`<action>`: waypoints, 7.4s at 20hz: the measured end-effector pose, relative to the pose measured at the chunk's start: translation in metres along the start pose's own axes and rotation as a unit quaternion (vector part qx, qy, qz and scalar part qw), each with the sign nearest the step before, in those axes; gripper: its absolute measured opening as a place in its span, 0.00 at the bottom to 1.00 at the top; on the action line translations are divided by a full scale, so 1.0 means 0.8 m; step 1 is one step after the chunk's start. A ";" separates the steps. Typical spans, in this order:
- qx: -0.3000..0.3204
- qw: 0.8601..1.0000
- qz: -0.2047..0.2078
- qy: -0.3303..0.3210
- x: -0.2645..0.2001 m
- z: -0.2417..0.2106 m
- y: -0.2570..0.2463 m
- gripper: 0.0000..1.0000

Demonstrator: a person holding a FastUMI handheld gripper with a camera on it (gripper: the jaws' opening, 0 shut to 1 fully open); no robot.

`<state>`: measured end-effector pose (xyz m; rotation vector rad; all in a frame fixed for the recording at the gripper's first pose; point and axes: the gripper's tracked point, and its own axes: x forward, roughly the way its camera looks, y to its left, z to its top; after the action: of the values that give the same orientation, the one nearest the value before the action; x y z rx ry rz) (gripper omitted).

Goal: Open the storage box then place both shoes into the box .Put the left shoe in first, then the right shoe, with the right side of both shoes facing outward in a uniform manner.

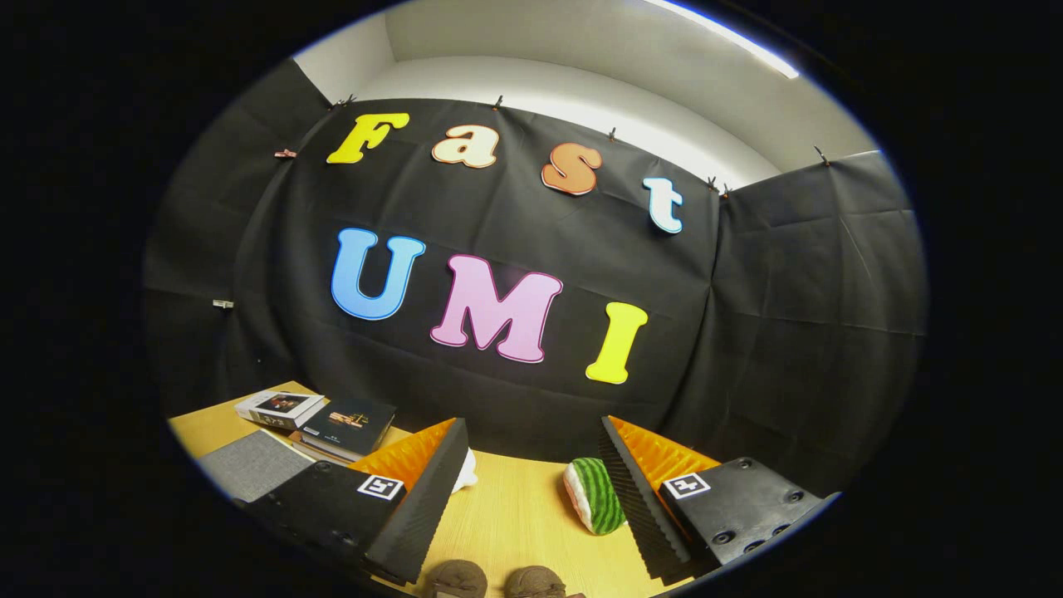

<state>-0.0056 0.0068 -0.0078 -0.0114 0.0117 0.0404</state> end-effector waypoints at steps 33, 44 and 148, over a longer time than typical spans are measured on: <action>0.440 0.700 0.423 0.371 -0.093 -0.249 0.250 0.97; 0.537 0.557 0.429 0.467 -0.103 -0.286 0.308 0.95; 0.111 0.865 0.092 0.480 -0.098 -0.494 0.094 0.05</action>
<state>-0.0912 0.0743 -0.4032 0.2031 1.0236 0.2228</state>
